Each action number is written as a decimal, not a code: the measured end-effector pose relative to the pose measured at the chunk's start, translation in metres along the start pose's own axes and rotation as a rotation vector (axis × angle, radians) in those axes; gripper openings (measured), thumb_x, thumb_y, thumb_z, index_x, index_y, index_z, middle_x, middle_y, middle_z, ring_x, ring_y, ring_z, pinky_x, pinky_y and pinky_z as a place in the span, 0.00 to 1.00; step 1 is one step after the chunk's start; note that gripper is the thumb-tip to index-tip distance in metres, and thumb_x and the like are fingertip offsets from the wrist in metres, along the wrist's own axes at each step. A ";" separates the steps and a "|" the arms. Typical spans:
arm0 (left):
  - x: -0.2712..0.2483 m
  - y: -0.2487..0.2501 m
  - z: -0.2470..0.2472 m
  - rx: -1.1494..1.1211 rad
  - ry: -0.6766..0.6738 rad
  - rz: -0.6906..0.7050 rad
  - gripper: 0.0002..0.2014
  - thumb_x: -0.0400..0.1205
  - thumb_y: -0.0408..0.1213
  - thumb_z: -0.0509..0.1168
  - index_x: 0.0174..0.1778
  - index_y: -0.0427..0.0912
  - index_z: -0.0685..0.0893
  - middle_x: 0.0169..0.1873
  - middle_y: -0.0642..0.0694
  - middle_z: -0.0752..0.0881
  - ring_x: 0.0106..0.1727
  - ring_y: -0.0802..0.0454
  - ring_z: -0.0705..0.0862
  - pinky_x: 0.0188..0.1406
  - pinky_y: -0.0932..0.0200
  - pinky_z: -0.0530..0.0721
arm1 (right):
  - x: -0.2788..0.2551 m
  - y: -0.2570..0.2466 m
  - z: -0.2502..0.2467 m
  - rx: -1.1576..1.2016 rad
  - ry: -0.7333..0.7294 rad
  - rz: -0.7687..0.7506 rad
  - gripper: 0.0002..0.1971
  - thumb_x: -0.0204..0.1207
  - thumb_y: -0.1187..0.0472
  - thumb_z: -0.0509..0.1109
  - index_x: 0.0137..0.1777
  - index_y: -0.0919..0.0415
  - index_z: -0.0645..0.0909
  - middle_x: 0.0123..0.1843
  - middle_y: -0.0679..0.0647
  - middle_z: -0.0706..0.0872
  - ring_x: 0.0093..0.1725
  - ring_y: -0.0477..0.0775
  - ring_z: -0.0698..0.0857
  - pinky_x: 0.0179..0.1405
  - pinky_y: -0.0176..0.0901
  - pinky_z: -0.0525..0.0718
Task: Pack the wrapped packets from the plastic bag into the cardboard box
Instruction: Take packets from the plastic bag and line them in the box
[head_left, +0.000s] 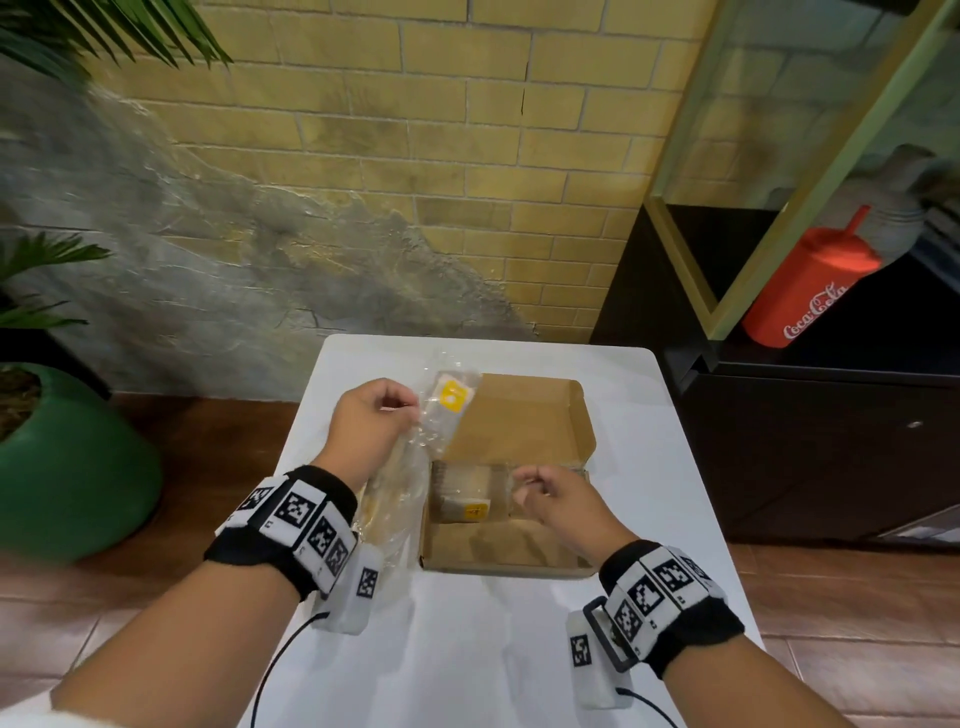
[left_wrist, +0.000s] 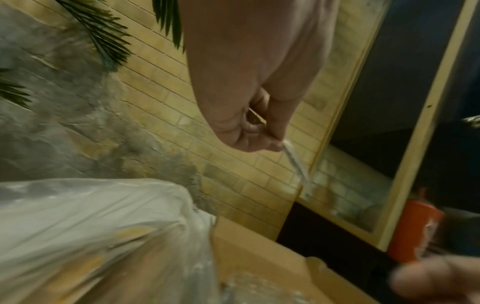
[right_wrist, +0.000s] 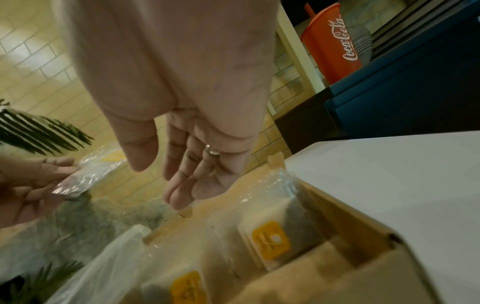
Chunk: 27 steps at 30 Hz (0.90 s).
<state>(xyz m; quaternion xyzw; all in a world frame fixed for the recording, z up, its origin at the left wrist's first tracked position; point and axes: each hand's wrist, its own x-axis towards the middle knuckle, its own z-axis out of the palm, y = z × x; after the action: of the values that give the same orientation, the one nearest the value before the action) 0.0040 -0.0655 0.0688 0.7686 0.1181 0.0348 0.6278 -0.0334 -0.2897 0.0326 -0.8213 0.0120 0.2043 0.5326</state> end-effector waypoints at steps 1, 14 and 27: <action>-0.004 0.005 0.005 -0.033 -0.058 0.003 0.13 0.74 0.19 0.68 0.32 0.42 0.80 0.32 0.47 0.82 0.34 0.55 0.79 0.37 0.65 0.80 | 0.000 -0.006 0.001 0.060 0.007 -0.018 0.14 0.79 0.62 0.65 0.64 0.57 0.78 0.50 0.49 0.83 0.50 0.48 0.83 0.42 0.30 0.78; 0.001 -0.034 0.011 0.434 -0.185 -0.068 0.05 0.77 0.29 0.65 0.41 0.45 0.81 0.41 0.48 0.82 0.49 0.46 0.82 0.46 0.60 0.76 | -0.003 -0.025 -0.008 0.263 0.261 -0.143 0.14 0.80 0.59 0.65 0.32 0.60 0.75 0.28 0.49 0.71 0.30 0.46 0.70 0.32 0.36 0.70; 0.028 -0.085 -0.012 1.148 -0.382 -0.235 0.20 0.82 0.34 0.55 0.70 0.39 0.74 0.72 0.38 0.69 0.67 0.40 0.77 0.67 0.51 0.76 | 0.003 0.037 0.007 0.123 0.058 0.095 0.15 0.74 0.76 0.66 0.36 0.54 0.80 0.42 0.47 0.83 0.48 0.49 0.81 0.45 0.29 0.78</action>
<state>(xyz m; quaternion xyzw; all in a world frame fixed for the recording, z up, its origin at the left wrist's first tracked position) 0.0168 -0.0317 -0.0139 0.9585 0.0873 -0.2419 0.1235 -0.0415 -0.2983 -0.0029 -0.7911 0.0788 0.2043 0.5711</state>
